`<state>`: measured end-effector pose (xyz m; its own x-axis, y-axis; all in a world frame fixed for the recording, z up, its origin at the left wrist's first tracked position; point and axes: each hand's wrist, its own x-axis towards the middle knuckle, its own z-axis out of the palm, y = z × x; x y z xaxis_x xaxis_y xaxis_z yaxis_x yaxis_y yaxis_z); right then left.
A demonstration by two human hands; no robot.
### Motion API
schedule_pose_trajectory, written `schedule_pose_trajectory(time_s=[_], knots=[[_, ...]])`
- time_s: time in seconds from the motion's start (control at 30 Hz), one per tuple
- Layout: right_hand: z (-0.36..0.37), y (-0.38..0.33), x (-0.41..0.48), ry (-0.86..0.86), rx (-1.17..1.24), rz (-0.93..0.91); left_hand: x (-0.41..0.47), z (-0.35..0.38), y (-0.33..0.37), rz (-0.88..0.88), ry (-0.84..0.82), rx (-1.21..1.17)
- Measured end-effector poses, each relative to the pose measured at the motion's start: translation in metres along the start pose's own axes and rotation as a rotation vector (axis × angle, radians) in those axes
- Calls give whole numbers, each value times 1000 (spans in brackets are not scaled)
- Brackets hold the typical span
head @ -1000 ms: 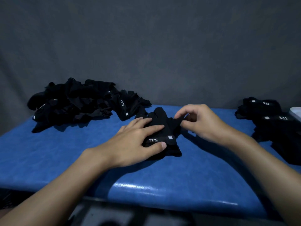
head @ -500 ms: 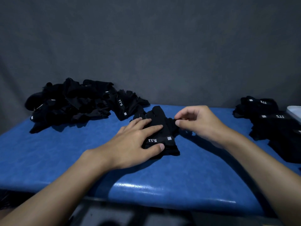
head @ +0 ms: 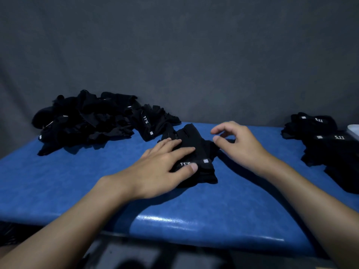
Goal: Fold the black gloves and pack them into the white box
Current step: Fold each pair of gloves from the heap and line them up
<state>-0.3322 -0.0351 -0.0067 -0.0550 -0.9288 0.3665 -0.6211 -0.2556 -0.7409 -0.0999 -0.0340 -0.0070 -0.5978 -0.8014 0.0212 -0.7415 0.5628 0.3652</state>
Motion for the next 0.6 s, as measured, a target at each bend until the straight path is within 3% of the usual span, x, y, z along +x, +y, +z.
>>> schedule_pose_trajectory(time_s=[0.17,0.37,0.6], knots=[[0,-14,-8,-143,-15,-133,5,-12,-8,-24,200,-134],[4,-7,-14,-318,-117,-82,2,-6,-17,-94,39,16],[2,-10,-19,-321,-90,-79,-3,-6,-14,-94,22,1]])
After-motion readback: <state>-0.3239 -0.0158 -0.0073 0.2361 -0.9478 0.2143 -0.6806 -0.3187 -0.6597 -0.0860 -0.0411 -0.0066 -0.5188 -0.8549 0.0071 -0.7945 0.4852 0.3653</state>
